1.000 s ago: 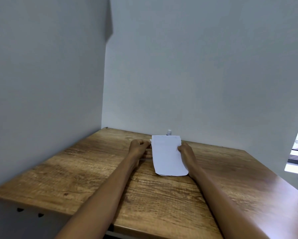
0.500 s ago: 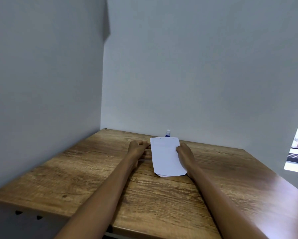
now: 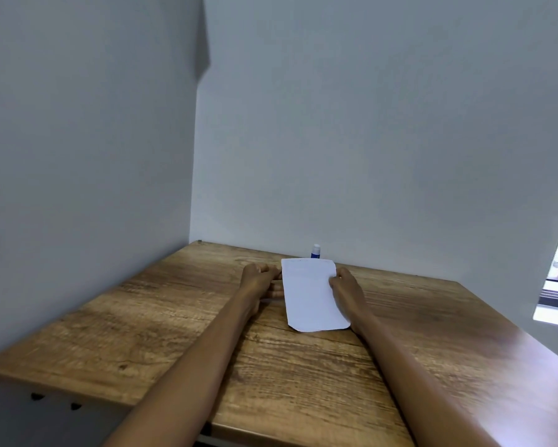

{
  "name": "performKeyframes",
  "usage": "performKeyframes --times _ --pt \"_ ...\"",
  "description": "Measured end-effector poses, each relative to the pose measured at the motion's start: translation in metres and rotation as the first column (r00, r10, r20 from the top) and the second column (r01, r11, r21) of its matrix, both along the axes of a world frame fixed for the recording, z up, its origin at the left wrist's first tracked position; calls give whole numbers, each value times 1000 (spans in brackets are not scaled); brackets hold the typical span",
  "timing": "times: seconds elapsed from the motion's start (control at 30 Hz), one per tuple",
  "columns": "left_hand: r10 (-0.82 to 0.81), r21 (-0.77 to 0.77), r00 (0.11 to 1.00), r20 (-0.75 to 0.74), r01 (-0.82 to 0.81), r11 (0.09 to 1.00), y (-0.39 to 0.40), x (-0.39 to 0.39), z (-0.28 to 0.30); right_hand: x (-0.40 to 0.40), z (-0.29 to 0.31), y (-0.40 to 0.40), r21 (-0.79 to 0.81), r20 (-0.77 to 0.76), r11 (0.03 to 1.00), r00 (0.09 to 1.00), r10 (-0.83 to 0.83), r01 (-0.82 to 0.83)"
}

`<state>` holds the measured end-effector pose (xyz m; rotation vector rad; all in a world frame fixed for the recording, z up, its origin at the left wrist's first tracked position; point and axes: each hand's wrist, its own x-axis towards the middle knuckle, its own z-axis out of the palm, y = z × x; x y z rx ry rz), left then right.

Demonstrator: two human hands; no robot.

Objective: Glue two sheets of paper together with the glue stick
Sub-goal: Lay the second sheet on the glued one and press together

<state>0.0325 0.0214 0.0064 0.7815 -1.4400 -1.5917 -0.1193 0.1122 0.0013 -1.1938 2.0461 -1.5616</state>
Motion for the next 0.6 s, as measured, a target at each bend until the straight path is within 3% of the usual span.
performKeyframes --times 0.33,0.5,0.6 --pt "13 -18 998 -54 -14 1000 2 0 0 0 0 2 -13 28 1000 1000 5 -4" --pt "62 -29 988 -139 -67 997 0 2 1 -2 4 6 -224 149 974 989 14 20" --pt "27 -26 989 -147 -32 999 1 2 2 -3 5 12 -198 182 976 975 128 -91"
